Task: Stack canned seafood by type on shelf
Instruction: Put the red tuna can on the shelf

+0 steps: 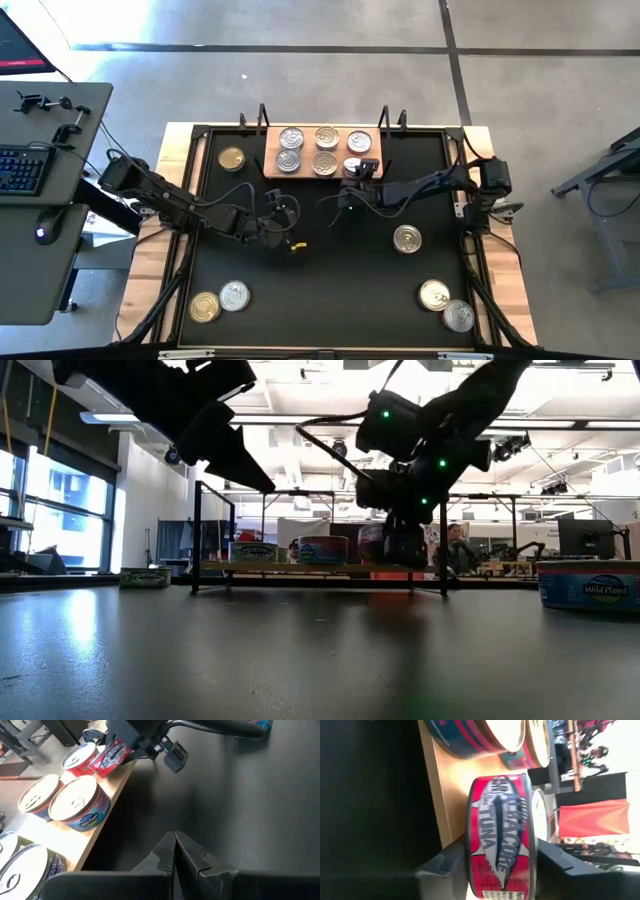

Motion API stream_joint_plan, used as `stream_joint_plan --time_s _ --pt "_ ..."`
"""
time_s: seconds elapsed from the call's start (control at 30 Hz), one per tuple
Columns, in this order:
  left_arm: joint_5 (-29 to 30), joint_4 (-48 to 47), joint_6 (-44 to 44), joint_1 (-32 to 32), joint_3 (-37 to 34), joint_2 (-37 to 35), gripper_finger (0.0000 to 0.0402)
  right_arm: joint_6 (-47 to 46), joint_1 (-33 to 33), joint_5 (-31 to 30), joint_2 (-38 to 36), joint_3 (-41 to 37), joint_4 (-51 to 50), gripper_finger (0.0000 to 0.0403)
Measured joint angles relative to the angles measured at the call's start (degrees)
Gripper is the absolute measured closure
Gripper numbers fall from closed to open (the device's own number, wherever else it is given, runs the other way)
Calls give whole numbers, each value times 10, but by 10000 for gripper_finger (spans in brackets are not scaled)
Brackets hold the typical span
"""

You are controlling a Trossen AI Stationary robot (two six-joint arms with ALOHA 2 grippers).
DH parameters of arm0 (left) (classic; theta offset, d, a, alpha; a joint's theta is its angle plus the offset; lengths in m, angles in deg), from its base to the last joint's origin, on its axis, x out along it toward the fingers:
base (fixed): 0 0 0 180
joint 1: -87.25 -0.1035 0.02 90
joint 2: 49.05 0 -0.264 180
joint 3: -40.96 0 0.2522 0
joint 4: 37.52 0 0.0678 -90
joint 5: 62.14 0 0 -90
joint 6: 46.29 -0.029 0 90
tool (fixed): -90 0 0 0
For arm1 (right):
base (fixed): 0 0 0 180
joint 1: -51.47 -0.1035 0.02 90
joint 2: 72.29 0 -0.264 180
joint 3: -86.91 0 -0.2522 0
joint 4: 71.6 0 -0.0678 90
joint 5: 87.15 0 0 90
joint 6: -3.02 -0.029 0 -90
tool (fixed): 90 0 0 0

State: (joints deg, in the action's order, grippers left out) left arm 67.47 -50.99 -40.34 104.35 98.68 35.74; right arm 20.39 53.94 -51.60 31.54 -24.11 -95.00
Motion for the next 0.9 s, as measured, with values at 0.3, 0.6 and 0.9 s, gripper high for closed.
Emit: stream_joint_plan --time_s 0.3,0.6,0.9 --pt "0 1 0 2 0 0 401 -22 2 35 -14 0 -28 198" --pt "0 10 -1 2 0 0 401 -71 6 33 -58 0 -56 195" --pt "0 14 -1 2 0 0 401 -156 5 205 -99 -1 16 194"
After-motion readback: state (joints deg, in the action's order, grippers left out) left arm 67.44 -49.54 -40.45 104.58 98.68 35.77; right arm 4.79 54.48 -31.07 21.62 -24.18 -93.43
